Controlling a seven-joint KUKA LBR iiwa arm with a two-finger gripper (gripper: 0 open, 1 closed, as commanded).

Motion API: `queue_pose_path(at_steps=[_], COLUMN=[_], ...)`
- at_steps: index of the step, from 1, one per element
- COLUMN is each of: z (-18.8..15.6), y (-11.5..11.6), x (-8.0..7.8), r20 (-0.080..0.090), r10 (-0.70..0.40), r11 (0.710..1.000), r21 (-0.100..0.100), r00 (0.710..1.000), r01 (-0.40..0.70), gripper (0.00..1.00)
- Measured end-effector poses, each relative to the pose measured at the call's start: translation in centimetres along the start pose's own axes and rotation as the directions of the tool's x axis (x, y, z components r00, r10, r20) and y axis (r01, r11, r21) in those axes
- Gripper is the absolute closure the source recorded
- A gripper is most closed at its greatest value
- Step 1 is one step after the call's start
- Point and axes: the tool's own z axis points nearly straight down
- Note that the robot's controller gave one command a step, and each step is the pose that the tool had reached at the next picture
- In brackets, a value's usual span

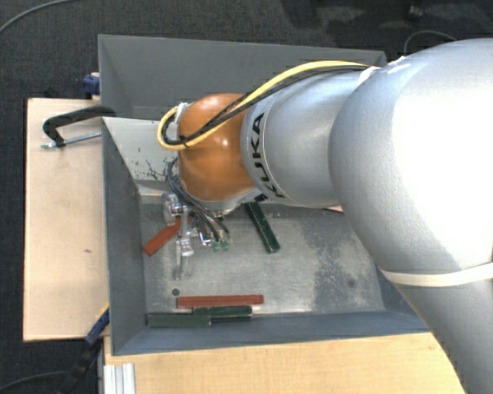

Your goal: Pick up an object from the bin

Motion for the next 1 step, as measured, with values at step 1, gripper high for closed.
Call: queue_pose_path(at_steps=[1], z=[-0.66], y=[-0.04], x=[-0.54], r20=[0.018], r10=[0.000], r11=[1.000], r21=[-0.002], r00=[1.000], r01=[0.000], gripper=[1.00])
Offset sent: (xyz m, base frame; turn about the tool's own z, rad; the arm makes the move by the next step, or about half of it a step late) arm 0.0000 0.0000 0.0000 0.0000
